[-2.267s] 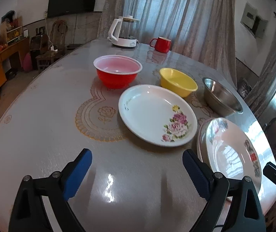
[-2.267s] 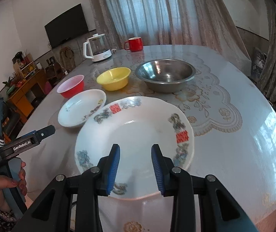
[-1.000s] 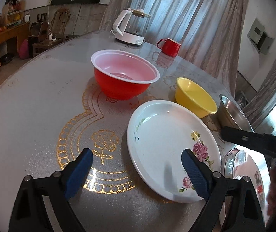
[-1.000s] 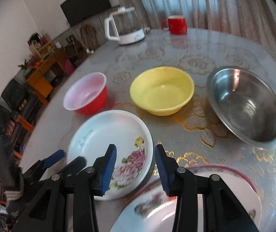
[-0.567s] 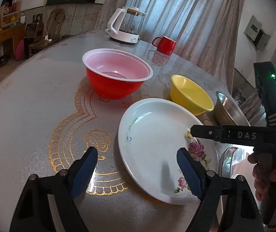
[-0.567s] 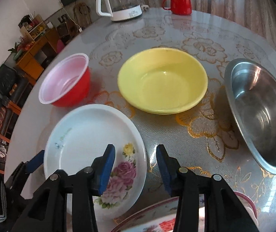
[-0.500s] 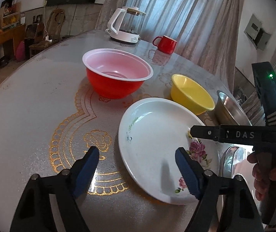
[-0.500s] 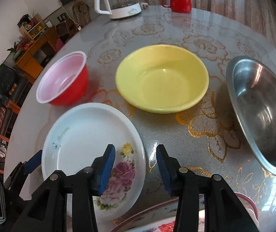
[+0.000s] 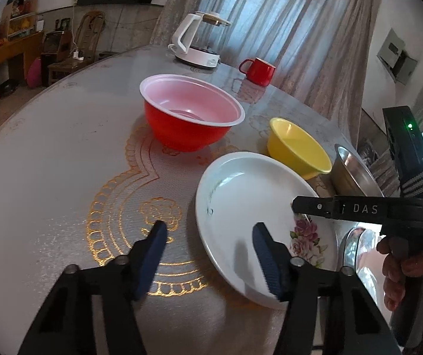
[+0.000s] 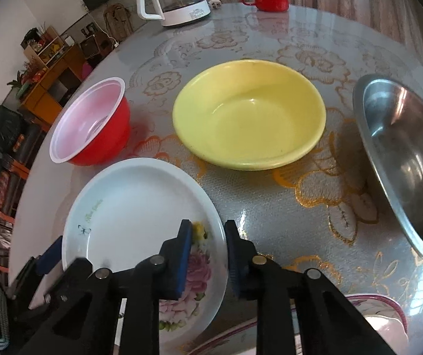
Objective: Organize plates and bowls
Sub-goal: 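Move the right tool to the rose-print plate rim and grasp it, then carry the rose-print plate with the right tool over the plate stack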
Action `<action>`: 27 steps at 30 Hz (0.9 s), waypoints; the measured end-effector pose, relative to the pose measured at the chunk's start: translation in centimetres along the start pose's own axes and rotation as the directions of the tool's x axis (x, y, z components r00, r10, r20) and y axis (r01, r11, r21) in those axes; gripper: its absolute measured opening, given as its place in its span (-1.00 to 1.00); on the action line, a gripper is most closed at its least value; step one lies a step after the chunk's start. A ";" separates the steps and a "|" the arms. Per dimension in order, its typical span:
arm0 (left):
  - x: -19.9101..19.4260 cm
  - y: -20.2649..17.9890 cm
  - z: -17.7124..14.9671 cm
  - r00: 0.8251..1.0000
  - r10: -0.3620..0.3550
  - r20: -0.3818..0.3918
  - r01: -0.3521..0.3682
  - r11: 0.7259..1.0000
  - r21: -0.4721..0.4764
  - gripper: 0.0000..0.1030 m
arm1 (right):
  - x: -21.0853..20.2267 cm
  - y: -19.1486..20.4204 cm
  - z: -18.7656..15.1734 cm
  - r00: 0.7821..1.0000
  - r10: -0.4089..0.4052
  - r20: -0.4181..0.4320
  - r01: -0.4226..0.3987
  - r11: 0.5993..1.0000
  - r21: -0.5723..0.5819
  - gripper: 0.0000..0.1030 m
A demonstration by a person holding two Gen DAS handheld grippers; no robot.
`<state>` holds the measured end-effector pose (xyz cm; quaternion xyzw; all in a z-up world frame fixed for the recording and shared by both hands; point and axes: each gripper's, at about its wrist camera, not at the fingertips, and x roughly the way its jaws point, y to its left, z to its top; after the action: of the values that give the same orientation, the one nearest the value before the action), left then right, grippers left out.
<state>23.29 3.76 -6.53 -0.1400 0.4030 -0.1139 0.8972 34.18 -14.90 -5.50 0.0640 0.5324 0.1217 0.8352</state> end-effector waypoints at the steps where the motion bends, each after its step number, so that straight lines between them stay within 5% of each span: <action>1: -0.1 0.1 -0.1 1.000 -0.002 -0.005 0.002 1.000 0.010 0.00 | 0.0 -0.1 -0.2 1.000 0.015 -0.007 -0.015 1.000 0.009 -0.58; 15: -2.6 3.4 -0.9 1.000 0.010 -0.019 -0.009 0.999 0.043 -0.14 | -1.1 5.2 -4.6 0.999 0.053 0.001 -0.053 0.998 -0.044 -0.55; 23: -2.2 3.6 -0.3 0.999 0.027 -0.030 -0.023 0.994 0.104 -0.13 | -1.4 6.2 -5.8 0.998 0.015 0.056 -0.018 0.999 0.048 -0.52; 27: -2.5 4.0 -0.5 0.998 0.058 -0.027 -0.054 0.992 0.116 -0.16 | -1.3 7.7 -6.2 0.996 -0.026 0.082 0.026 1.000 -0.005 -0.53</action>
<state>21.65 8.23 -6.50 -0.0749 0.4133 -0.1137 0.9003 27.04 -8.03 -5.14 0.0595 0.4983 0.1096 0.8580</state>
